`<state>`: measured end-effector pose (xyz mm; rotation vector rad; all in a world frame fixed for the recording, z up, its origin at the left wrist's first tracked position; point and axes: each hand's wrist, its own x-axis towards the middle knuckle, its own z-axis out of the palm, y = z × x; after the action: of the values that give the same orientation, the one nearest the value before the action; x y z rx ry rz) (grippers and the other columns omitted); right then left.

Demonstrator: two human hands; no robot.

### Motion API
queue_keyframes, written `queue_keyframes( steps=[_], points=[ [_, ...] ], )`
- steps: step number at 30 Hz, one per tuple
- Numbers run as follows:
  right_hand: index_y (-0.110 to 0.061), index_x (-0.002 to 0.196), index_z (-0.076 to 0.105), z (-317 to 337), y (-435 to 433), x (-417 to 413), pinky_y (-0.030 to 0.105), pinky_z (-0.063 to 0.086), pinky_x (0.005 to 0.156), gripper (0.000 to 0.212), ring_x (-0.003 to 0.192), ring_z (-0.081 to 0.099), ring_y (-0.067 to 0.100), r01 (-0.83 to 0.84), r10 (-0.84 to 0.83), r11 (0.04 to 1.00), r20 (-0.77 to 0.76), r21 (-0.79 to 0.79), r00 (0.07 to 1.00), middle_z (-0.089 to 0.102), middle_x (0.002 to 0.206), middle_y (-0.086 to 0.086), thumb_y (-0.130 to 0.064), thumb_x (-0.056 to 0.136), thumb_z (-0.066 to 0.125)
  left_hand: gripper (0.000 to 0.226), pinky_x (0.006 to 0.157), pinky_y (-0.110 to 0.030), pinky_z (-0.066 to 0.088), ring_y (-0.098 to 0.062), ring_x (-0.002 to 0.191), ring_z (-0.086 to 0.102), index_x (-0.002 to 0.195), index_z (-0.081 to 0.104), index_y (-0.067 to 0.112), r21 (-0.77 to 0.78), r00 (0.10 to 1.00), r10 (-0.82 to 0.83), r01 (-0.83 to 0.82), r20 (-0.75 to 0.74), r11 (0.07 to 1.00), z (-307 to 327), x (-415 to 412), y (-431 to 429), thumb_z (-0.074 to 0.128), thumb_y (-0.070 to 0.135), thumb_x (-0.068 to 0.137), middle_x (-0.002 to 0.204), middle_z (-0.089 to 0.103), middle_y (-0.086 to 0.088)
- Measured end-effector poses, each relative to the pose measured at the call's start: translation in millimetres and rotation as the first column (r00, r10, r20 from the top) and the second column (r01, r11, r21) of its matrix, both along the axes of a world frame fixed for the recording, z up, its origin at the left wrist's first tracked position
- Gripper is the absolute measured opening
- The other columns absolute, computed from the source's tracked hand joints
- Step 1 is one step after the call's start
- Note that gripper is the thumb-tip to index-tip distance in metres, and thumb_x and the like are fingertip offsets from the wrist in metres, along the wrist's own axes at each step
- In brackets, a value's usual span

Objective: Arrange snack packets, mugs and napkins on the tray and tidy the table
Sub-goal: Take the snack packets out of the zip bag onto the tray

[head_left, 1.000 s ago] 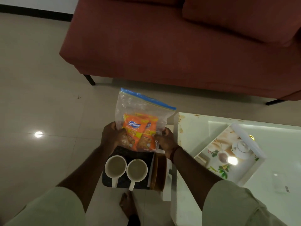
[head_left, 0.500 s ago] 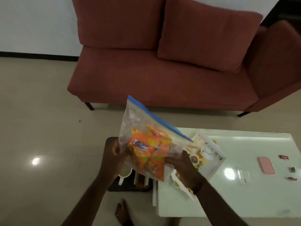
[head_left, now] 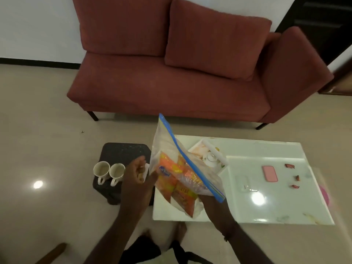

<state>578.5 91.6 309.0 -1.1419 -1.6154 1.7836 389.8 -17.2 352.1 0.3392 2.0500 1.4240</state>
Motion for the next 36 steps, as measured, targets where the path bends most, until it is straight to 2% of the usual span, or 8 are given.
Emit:
queue_keyframes(
  steps=[5,8,12,18,23,28,32,36],
  points=[
    [-0.014,0.103,0.064,-2,-14,24,0.054,0.054,0.079,0.018,0.092,0.066,0.035,0.021,-0.021,0.998,-0.017,0.055,1.000,0.069,0.092,0.010,-0.001,0.090,0.060,0.048,0.071,-0.031,0.057,-0.020,0.081,0.072,0.089,0.069,0.019,0.145,0.965,-0.136,0.105,0.225,0.984,47,34,14,0.059,0.060,0.066,0.083,0.075,-0.002],
    [-0.022,0.096,0.063,-1,-28,32,0.025,0.057,0.069,0.028,0.082,0.069,0.006,0.013,-0.021,0.989,0.052,0.149,0.998,0.072,0.085,-0.016,0.004,0.086,0.064,0.044,0.062,-0.023,0.057,-0.016,0.074,0.074,0.090,0.071,0.019,0.158,0.939,-0.205,0.167,0.275,0.973,59,43,21,0.063,0.058,0.072,0.081,0.077,0.002],
    [-0.026,0.087,0.062,-10,-42,40,0.041,0.060,0.076,0.018,0.086,0.069,0.027,0.073,-0.099,0.988,0.192,0.139,0.976,0.070,0.081,-0.003,-0.010,0.086,0.068,0.007,0.060,-0.020,0.058,-0.011,0.074,0.074,0.090,0.068,0.025,0.135,0.926,-0.251,0.221,0.281,0.966,52,49,22,0.063,0.029,0.091,0.082,0.076,0.003],
    [-0.044,0.098,0.057,-14,-40,62,0.026,0.058,0.082,0.034,0.095,0.066,0.012,-0.120,0.032,0.975,0.418,0.185,0.908,0.068,0.100,-0.012,-0.014,0.088,0.069,0.015,0.065,-0.027,0.061,-0.020,0.078,0.074,0.103,0.067,0.008,0.121,0.855,-0.200,0.162,0.479,0.979,35,61,25,0.060,0.018,0.094,0.093,0.074,-0.011],
    [-0.029,0.151,0.029,0,4,103,0.026,0.047,0.095,0.069,0.109,0.050,0.008,-0.794,0.374,0.581,0.806,0.181,0.458,0.054,0.124,-0.005,-0.038,0.092,0.062,0.024,0.060,-0.029,0.061,-0.026,0.081,0.073,0.106,0.068,0.000,0.094,0.802,-0.162,0.132,0.575,0.987,24,79,36,0.068,0.016,0.088,0.097,0.074,-0.019],
    [-0.033,0.126,0.061,45,48,110,0.003,0.045,0.079,0.030,0.101,0.060,-0.008,-0.388,0.239,0.881,0.452,0.271,0.859,0.065,0.111,-0.019,-0.032,0.097,0.057,0.025,0.064,-0.033,0.062,-0.031,0.084,0.074,0.102,0.067,0.002,0.035,0.808,-0.139,0.145,0.572,0.989,13,110,47,0.071,0.020,0.085,0.092,0.075,-0.018],
    [-0.033,0.122,0.064,65,53,91,0.005,0.049,0.074,0.042,0.096,0.061,-0.011,-0.484,0.412,0.867,0.377,0.117,0.829,0.068,0.103,-0.024,-0.054,0.086,0.063,0.014,0.059,-0.026,0.059,-0.025,0.076,0.076,0.089,0.076,0.010,-0.003,0.833,-0.155,0.185,0.530,0.983,7,141,60,0.072,0.021,0.083,0.082,0.077,-0.011],
    [-0.030,0.099,0.075,55,62,96,0.009,0.051,0.068,0.017,0.081,0.065,-0.006,-0.381,0.272,0.903,0.421,0.199,0.865,0.072,0.083,-0.020,-0.040,0.085,0.070,0.010,0.061,-0.025,0.059,-0.022,0.077,0.076,0.085,0.078,0.014,0.024,0.834,-0.161,0.174,0.527,0.984,3,164,71,0.071,0.021,0.083,0.084,0.077,-0.010]
  ],
)
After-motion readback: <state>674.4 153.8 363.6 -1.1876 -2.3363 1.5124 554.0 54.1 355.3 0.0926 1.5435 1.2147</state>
